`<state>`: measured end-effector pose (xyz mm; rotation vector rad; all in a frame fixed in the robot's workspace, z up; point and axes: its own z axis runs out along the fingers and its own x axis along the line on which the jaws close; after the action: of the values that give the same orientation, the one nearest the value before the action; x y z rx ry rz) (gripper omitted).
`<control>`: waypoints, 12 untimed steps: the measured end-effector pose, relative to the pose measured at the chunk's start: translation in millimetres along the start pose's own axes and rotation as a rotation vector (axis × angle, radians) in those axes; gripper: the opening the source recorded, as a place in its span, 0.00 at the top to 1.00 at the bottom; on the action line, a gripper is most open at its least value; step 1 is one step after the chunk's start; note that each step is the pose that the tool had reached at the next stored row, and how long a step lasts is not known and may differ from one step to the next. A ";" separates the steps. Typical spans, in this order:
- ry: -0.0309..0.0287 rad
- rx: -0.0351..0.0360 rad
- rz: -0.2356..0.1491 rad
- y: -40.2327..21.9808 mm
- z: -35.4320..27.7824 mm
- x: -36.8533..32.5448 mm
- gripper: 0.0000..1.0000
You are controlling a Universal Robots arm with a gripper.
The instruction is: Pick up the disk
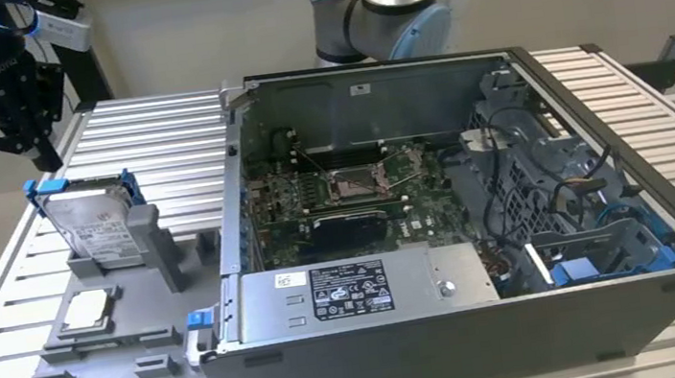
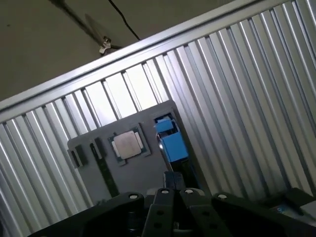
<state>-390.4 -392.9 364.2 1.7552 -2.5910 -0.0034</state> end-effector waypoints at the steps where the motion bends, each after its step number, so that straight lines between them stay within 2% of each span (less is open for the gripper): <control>1: 0.0002 0.0001 -0.016 0.0 0.1 0.0 1.00; 8: 0.0010 0.0014 -0.127 0.2 0.5 0.1 1.00; 12: 0.0010 0.0019 -0.169 1.3 1.0 0.4 1.00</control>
<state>-391.7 -392.8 363.2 1.9677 -2.4341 -0.0015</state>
